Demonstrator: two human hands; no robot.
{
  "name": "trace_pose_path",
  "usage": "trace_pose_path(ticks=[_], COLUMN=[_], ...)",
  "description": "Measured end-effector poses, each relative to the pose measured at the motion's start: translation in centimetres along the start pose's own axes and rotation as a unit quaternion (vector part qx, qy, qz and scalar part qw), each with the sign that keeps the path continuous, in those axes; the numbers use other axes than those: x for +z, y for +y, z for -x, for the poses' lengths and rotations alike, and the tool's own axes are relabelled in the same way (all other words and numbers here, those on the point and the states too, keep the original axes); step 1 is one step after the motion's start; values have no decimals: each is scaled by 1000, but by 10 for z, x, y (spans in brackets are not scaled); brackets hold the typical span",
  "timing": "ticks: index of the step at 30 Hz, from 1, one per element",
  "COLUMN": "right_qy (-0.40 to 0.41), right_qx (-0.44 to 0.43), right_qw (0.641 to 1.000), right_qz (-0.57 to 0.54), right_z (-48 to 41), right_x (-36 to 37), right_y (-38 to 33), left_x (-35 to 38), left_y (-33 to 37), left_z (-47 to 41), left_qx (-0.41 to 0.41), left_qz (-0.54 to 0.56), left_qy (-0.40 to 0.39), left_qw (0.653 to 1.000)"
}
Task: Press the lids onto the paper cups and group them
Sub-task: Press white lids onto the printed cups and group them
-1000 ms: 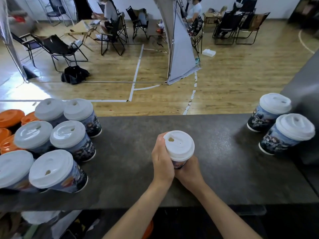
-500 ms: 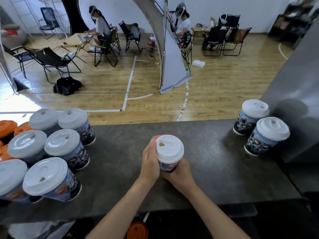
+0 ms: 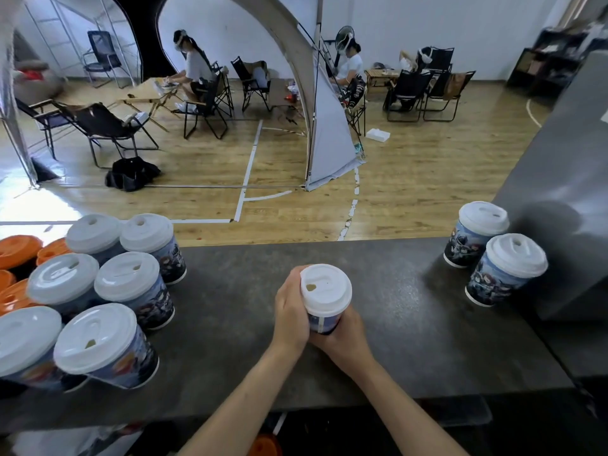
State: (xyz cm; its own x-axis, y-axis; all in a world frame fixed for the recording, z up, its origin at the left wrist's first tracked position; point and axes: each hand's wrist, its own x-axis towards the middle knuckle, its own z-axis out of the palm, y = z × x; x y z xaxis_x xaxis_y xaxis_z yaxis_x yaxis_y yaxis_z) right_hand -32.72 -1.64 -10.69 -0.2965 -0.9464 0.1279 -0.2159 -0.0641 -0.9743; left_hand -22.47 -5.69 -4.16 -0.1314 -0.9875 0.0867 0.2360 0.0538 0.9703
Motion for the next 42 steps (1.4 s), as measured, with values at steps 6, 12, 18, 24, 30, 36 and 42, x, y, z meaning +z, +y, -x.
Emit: trace_pose_path(ticks=[6, 12, 18, 24, 30, 36, 42], right_qy=[-2, -7, -12, -6, -7, -12, -3], right_qx=[9, 7, -4, 9, 6, 7, 17], right_qw=[1000, 1000, 999, 1000, 999, 1000, 1000], right_qz=[-11, -22, -39, -29, -33, -6, 21], right_z=[1, 2, 0, 2, 2, 2, 3], right_x=[-2, -1, 0, 0, 3, 3, 2], right_y=[-1, -3, 0, -1, 0, 5, 1], left_x=[-5, -6, 1, -7, -7, -2, -17], left_y=[20, 25, 3, 27, 12, 10, 24], left_z=[-22, -20, 6, -24, -10, -3, -28], left_qx=[-91, -80, 12, -141, -79, -59, -175], left_qz=[-39, -55, -14, -29, -6, -5, -59], left_qy=[-72, -96, 49, -88, -16, 21, -86], left_qw=[992, 991, 999, 986, 997, 998, 979])
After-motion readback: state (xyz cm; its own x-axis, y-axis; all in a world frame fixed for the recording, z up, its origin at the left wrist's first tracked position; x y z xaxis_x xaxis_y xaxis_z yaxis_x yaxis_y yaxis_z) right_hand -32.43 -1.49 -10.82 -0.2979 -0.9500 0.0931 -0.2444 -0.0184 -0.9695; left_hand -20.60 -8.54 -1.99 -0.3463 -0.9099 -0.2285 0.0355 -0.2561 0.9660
